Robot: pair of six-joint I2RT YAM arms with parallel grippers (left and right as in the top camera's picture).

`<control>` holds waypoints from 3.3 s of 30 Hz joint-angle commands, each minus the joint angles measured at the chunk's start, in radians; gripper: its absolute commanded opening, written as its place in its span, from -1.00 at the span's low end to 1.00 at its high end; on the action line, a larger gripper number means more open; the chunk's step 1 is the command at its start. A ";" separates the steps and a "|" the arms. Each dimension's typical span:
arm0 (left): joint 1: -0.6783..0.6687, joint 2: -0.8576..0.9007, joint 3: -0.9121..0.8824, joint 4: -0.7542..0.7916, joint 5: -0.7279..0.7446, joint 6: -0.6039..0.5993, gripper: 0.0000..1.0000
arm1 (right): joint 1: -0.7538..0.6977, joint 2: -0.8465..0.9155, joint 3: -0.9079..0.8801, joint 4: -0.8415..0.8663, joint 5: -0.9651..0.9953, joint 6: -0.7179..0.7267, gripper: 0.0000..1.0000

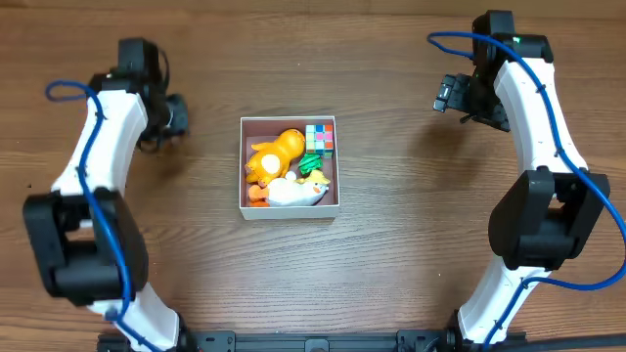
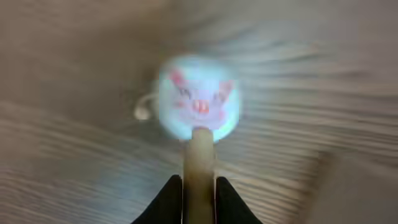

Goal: Pack container

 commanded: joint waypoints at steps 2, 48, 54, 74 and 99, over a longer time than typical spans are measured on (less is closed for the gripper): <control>-0.183 -0.187 0.072 -0.006 0.094 0.070 -0.59 | 0.002 -0.004 0.001 0.002 0.013 -0.003 1.00; -0.109 0.135 -0.068 0.024 -0.018 0.166 0.31 | 0.002 -0.004 0.001 0.002 0.013 -0.003 1.00; -0.108 0.135 -0.101 0.062 -0.067 0.240 0.30 | 0.002 -0.004 0.001 0.002 0.013 -0.003 1.00; -0.108 0.237 -0.148 0.199 -0.037 0.368 0.42 | 0.002 -0.004 0.001 0.002 0.013 -0.003 1.00; -0.108 0.243 0.181 -0.069 0.039 0.270 -0.92 | 0.002 -0.004 0.001 0.002 0.013 -0.003 1.00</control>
